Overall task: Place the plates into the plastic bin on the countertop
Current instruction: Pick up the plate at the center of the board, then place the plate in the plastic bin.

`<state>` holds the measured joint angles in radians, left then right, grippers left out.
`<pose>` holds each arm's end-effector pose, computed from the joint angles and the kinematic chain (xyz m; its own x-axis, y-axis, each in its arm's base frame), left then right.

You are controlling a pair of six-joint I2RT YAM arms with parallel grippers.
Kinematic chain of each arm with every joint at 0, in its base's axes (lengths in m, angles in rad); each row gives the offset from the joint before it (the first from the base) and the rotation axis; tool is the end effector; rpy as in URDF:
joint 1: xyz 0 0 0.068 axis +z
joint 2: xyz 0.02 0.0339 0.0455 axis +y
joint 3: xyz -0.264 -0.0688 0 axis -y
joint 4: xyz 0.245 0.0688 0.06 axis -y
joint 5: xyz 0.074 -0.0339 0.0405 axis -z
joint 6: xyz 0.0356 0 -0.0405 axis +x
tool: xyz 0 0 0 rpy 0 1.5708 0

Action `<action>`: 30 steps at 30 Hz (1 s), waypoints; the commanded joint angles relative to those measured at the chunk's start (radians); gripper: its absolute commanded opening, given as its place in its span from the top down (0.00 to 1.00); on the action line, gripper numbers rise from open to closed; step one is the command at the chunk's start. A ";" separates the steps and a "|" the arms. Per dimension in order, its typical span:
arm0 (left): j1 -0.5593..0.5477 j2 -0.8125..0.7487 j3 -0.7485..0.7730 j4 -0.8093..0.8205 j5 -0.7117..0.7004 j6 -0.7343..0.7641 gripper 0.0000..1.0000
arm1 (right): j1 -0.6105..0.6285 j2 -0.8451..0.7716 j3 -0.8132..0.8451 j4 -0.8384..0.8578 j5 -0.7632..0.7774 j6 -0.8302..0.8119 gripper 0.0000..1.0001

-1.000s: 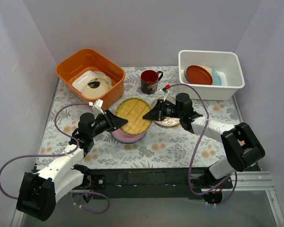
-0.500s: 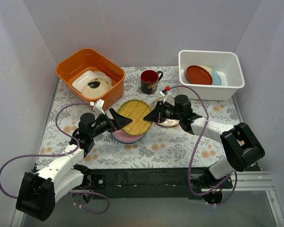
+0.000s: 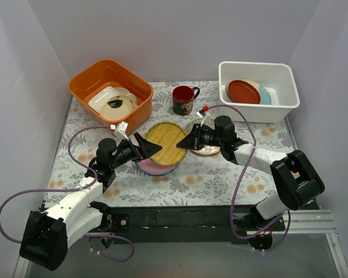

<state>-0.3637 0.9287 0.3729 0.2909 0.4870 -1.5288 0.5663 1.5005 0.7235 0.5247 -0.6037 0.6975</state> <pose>0.1842 -0.0879 0.2190 -0.7461 -0.6608 0.0819 -0.2136 0.1210 -0.9694 0.2577 0.1878 0.2221 -0.7431 0.1541 -0.6512 -0.5588 0.3924 0.7306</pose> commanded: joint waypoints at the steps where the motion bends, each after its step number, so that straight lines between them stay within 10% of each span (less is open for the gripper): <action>1: -0.004 -0.021 0.015 0.014 0.010 0.016 0.02 | -0.025 0.004 0.056 0.003 0.012 -0.044 0.99; 30: -0.004 0.041 0.012 0.042 0.047 -0.005 0.02 | -0.302 0.066 0.258 -0.101 -0.087 -0.107 0.99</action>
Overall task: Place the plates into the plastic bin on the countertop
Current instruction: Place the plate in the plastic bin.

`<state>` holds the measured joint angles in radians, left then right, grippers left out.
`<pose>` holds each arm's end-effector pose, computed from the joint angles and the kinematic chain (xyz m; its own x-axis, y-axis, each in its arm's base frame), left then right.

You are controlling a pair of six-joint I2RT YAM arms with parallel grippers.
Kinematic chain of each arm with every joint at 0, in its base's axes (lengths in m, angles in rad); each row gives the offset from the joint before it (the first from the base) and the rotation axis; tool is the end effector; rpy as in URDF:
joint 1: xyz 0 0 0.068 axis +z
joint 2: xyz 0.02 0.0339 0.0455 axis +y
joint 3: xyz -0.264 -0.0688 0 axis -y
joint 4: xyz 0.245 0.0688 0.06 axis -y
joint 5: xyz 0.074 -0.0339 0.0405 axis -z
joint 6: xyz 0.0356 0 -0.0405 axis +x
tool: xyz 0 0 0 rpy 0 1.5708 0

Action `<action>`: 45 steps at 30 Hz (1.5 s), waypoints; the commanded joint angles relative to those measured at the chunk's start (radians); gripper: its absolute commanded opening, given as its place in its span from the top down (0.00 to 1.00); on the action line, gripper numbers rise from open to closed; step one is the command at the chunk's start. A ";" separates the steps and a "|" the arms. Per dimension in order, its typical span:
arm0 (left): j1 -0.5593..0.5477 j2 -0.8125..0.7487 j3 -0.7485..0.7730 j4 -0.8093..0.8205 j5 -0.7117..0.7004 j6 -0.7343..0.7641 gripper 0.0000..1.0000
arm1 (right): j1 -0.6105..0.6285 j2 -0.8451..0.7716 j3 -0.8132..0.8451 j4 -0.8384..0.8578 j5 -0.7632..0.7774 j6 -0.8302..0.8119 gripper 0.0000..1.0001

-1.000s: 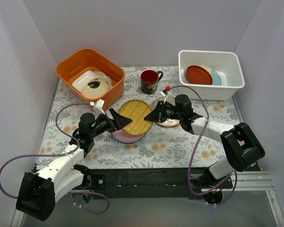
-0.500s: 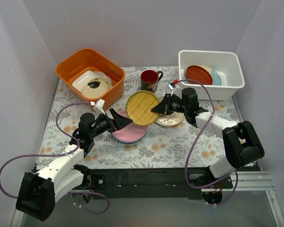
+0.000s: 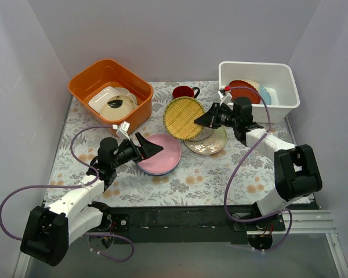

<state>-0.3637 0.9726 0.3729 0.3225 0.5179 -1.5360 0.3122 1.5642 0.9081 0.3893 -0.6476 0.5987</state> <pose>0.1885 -0.0906 0.2142 -0.7625 -0.6389 0.1019 -0.2294 0.1196 -0.9660 0.3244 0.1273 0.2486 -0.6574 0.2601 -0.7072 -0.5184 0.5250 0.6750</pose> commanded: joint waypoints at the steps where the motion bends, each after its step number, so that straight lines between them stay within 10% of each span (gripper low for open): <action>1: -0.004 -0.002 0.014 0.009 0.014 0.002 0.02 | -0.058 0.007 0.080 0.033 -0.046 -0.010 0.99; 45: -0.004 0.067 0.057 -0.002 0.036 0.019 0.02 | -0.444 0.166 0.362 0.129 -0.181 0.207 0.99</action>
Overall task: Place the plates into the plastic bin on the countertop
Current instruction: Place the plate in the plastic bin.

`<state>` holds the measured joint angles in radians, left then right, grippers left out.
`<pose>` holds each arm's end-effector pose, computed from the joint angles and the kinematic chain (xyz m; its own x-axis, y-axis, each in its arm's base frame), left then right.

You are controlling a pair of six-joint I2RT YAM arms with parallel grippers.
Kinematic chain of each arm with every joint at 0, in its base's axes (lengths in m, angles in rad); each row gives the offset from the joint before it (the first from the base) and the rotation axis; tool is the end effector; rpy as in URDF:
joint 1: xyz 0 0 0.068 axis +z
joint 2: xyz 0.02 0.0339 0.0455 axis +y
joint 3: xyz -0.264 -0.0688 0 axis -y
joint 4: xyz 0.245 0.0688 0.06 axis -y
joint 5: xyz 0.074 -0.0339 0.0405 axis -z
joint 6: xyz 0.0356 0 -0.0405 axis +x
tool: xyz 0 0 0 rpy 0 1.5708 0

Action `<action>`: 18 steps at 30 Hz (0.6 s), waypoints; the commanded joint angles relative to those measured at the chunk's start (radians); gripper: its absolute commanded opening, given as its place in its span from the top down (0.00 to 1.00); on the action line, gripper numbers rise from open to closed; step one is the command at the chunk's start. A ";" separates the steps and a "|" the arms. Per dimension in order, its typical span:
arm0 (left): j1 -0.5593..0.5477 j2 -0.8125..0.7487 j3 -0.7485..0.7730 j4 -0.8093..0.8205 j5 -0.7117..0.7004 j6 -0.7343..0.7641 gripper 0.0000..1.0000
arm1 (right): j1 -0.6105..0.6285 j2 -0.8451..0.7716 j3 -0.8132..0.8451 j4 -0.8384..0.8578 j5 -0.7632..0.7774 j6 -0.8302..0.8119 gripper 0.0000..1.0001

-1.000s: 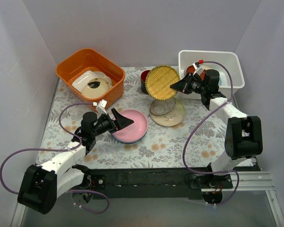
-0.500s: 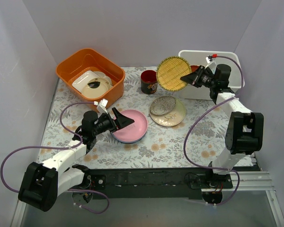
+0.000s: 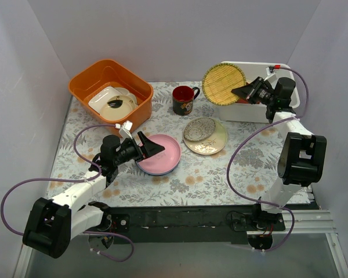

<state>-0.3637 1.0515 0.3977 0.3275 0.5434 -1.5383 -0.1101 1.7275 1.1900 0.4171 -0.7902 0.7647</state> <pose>0.1980 -0.0951 0.2078 -0.7716 -0.6217 0.1349 -0.2746 0.1343 -0.9521 0.4011 -0.0189 0.2885 -0.5180 0.5474 -0.6573 -0.3674 0.5515 0.7489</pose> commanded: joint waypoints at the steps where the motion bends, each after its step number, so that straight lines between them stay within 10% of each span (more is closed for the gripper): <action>1: -0.004 -0.010 0.030 -0.007 0.012 0.021 0.02 | -0.026 0.006 0.086 0.098 -0.037 0.041 0.99; 18: -0.004 -0.054 0.026 -0.051 -0.023 0.035 0.02 | -0.109 0.064 0.175 0.078 -0.043 0.073 0.99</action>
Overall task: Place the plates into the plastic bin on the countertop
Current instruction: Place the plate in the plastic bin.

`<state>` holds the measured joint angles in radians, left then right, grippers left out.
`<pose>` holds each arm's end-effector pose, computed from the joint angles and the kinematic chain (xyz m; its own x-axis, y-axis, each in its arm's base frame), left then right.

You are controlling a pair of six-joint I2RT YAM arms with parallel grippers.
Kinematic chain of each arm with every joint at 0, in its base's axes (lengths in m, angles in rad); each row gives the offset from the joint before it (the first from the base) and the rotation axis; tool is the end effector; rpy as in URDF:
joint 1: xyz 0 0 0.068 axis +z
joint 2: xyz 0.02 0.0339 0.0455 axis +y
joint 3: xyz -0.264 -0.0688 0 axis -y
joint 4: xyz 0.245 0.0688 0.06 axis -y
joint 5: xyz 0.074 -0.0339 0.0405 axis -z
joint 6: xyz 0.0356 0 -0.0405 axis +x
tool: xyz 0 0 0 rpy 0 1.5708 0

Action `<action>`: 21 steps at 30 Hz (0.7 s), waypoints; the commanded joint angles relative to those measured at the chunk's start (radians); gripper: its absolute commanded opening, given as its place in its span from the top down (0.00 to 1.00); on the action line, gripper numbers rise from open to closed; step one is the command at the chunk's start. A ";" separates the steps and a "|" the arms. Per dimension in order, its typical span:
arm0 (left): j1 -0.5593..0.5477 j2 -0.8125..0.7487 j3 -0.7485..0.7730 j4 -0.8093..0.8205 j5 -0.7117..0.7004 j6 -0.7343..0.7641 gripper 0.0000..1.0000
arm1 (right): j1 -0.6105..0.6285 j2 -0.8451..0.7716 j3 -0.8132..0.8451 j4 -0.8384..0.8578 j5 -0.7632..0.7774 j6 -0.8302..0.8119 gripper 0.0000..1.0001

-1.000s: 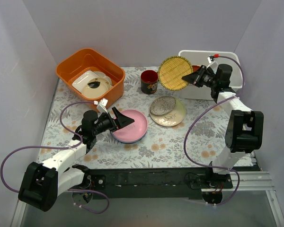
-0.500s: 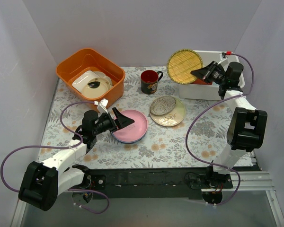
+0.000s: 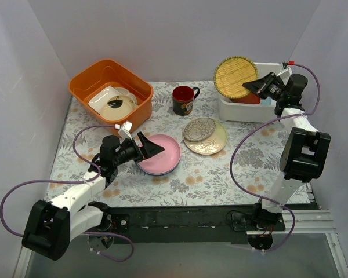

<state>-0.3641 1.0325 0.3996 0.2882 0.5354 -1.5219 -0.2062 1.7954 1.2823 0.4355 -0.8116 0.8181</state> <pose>0.1955 -0.0939 0.2083 -0.7695 -0.6260 0.1262 -0.2785 0.1511 -0.9485 0.4163 -0.0607 0.2952 -0.4657 0.6107 -0.6405 -0.3322 0.5502 0.7661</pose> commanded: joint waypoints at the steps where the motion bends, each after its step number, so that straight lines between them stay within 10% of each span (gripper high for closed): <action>1: -0.004 -0.035 0.025 -0.012 -0.015 0.020 0.02 | -0.015 -0.002 0.087 0.059 -0.020 0.018 0.99; 21: -0.004 -0.040 0.016 -0.027 -0.028 0.025 0.02 | -0.044 0.114 0.186 0.026 -0.020 0.010 0.99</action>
<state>-0.3641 1.0183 0.3996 0.2760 0.5228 -1.5143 -0.2424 1.8889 1.3941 0.4160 -0.8181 0.8280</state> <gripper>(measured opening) 0.982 0.101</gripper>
